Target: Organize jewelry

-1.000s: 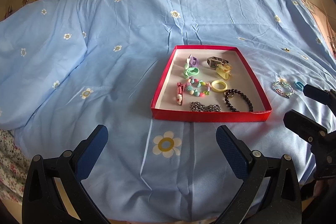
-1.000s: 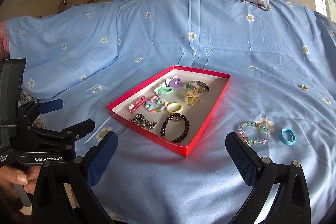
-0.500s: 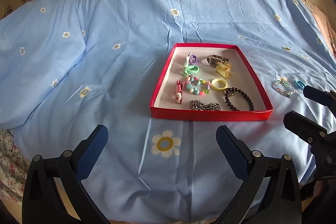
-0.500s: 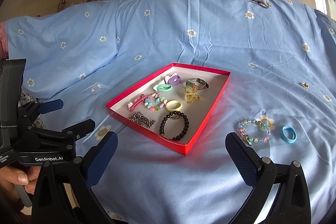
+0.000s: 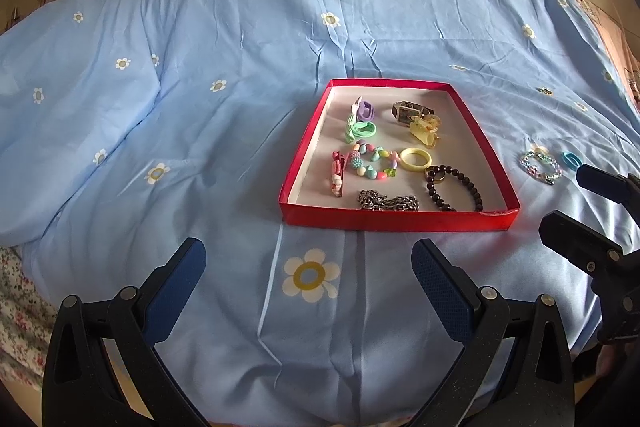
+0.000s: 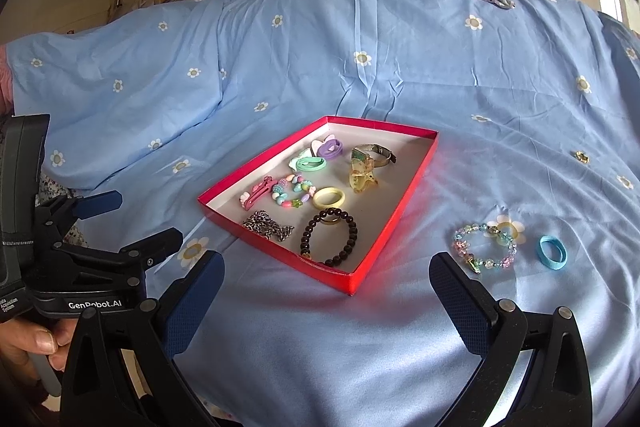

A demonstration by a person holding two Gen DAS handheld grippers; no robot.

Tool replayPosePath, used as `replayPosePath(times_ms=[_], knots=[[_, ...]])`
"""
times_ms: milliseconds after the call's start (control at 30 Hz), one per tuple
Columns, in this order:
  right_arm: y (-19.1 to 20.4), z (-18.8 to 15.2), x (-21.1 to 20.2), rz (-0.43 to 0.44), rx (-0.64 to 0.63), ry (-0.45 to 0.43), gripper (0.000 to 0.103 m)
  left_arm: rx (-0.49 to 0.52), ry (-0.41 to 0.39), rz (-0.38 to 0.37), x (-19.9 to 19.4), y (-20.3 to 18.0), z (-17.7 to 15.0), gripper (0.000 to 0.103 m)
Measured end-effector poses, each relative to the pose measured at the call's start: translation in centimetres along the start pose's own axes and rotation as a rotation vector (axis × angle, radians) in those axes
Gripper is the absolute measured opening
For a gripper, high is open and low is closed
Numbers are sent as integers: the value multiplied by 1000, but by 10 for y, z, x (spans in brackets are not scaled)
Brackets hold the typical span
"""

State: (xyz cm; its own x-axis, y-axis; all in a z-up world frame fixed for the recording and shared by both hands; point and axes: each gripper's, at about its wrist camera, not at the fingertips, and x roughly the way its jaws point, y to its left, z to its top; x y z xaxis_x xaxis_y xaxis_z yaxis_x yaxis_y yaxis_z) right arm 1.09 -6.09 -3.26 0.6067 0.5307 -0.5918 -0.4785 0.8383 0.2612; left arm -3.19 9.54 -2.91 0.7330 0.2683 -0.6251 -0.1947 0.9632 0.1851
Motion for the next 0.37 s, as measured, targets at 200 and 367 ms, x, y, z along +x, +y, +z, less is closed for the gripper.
replayPosePath(times_ms=[200, 367], knots=[[-3, 1, 5, -5, 10, 14, 103, -6, 8, -18, 4, -1, 3, 103], [-6, 2, 9, -9, 17, 29, 103, -9, 12, -38, 11, -2, 7, 103]])
